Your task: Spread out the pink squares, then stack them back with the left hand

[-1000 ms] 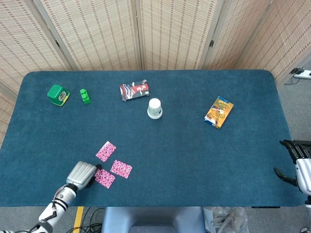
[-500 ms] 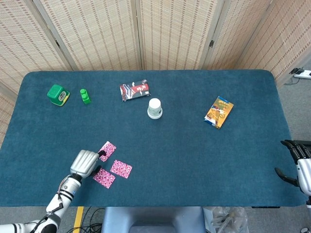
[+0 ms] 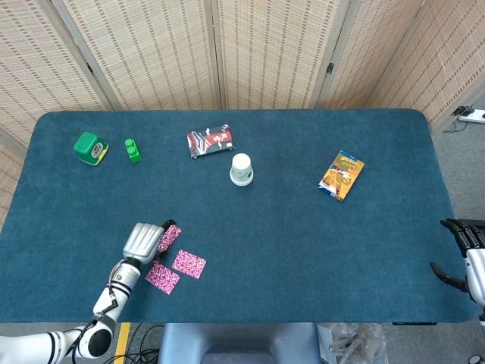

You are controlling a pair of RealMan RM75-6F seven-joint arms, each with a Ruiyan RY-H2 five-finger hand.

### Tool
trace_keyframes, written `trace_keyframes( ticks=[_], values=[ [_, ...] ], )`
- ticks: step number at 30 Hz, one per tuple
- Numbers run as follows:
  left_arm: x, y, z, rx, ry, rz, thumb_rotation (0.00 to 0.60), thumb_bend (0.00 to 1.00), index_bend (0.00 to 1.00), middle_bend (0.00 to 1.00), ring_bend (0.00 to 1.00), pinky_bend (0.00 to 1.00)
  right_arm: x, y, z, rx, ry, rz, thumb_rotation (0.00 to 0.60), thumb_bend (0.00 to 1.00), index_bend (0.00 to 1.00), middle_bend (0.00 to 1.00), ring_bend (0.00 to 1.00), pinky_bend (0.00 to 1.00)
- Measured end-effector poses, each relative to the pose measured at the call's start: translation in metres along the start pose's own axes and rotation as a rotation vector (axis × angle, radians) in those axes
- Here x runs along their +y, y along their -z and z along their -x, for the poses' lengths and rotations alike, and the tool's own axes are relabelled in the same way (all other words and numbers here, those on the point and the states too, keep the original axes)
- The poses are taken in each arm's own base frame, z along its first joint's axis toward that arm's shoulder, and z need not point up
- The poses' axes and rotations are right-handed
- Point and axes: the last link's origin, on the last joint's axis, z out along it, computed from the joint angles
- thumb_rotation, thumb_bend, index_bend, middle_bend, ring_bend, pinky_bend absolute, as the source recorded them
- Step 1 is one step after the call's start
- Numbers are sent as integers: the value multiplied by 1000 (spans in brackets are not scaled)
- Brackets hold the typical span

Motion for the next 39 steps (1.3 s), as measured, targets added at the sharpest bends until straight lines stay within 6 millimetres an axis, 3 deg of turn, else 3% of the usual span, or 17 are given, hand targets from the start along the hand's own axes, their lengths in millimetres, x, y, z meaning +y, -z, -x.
trace_keyframes(
  ticks=[13,27,39],
  values=[
    [-2,-10,8,-11,2,-17,600,296,233,993,929,1000,0,0,0,0,0,2,600,250,163,212,192,284],
    [-25,-12,1,-6,-22,-89,600,297,240,994,929,1000,1,0,0,1,1,6,600,250,163,213,192,284],
    [4,-3,9,-35,36,-11,600,297,233,993,929,1000,2,1,-1,4,3,12,600,251,163,212,192,284]
  ],
)
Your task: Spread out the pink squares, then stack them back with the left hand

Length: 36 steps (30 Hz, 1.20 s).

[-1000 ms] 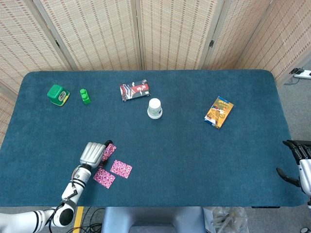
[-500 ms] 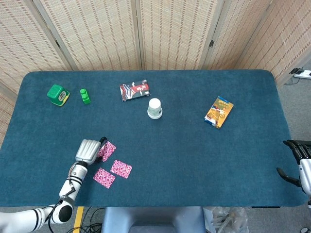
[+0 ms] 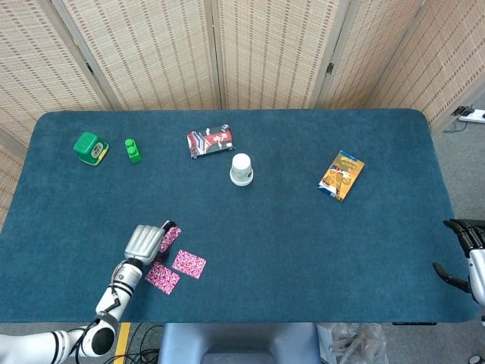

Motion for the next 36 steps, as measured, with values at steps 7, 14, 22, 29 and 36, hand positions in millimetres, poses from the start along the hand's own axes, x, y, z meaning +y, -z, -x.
trace_keyframes(
  ticks=[7,14,22,29,36],
  values=[
    [-2,-6,2,22,-33,-25,600,297,232,993,929,1000,1,1,1,-2,-1,5,600,250,163,213,192,284],
    [-16,-8,-2,35,-53,-71,600,296,232,993,929,1000,0,-1,1,-3,-2,1,600,250,163,213,192,284],
    [-30,-13,-8,24,-35,-109,600,296,233,993,929,1000,-1,1,0,0,-2,-2,600,250,163,213,192,284],
    [-22,-12,-11,13,-30,-76,600,296,238,993,929,1000,0,3,-1,4,-3,2,600,250,163,212,192,284],
    [-17,-16,-9,0,-30,-75,600,297,267,993,929,1000,3,4,-1,6,-6,8,600,250,163,213,192,284]
  ],
)
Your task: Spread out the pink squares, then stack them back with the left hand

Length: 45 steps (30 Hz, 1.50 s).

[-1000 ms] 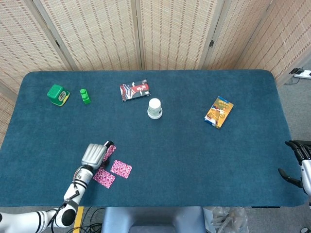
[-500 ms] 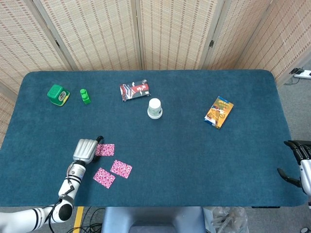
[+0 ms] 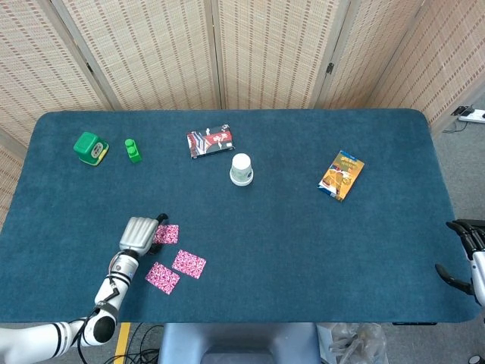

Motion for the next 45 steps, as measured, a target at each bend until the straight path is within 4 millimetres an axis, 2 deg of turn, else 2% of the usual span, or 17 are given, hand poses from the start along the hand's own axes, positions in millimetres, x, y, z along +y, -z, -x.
trace_keyframes(
  ticks=[25,34,45],
  values=[
    [0,-3,3,-33,-5,-3,600,296,370,993,929,1000,4,0,2,-1,-8,8,600,250,163,212,192,284],
    [-3,4,-4,-7,-16,37,600,296,397,993,929,1000,4,1,1,3,-8,7,600,250,163,212,192,284],
    [-16,25,-21,25,-61,134,600,297,404,993,929,1000,1,-1,-3,22,-4,-6,600,250,163,212,192,284]
  ],
)
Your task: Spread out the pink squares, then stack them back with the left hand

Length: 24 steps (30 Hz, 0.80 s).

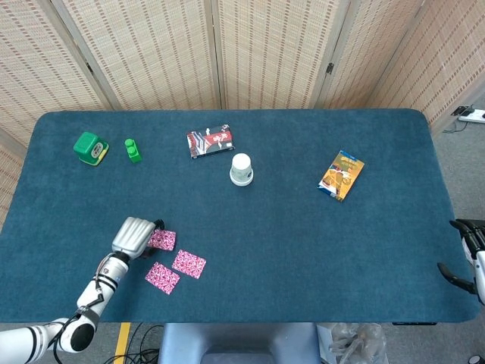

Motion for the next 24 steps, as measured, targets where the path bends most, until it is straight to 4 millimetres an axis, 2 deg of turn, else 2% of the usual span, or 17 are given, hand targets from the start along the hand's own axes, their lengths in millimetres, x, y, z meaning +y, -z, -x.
trace_keyframes(
  ticks=[6,14,21,24],
  values=[
    [-2,19,-2,9,-49,99,600,296,406,993,929,1000,-4,0,0,-1,2,-9,600,250,163,213,192,284],
    [-5,46,6,-16,-119,233,600,297,410,994,929,1000,-9,0,0,-2,5,-19,600,250,163,213,192,284],
    [-7,62,17,-48,-146,303,600,297,411,993,929,1000,-12,0,2,-7,3,-23,600,250,163,212,192,284],
    [-6,63,21,-62,-153,311,600,296,409,994,929,1000,-13,0,3,-11,3,-25,600,250,163,212,192,284]
  ],
)
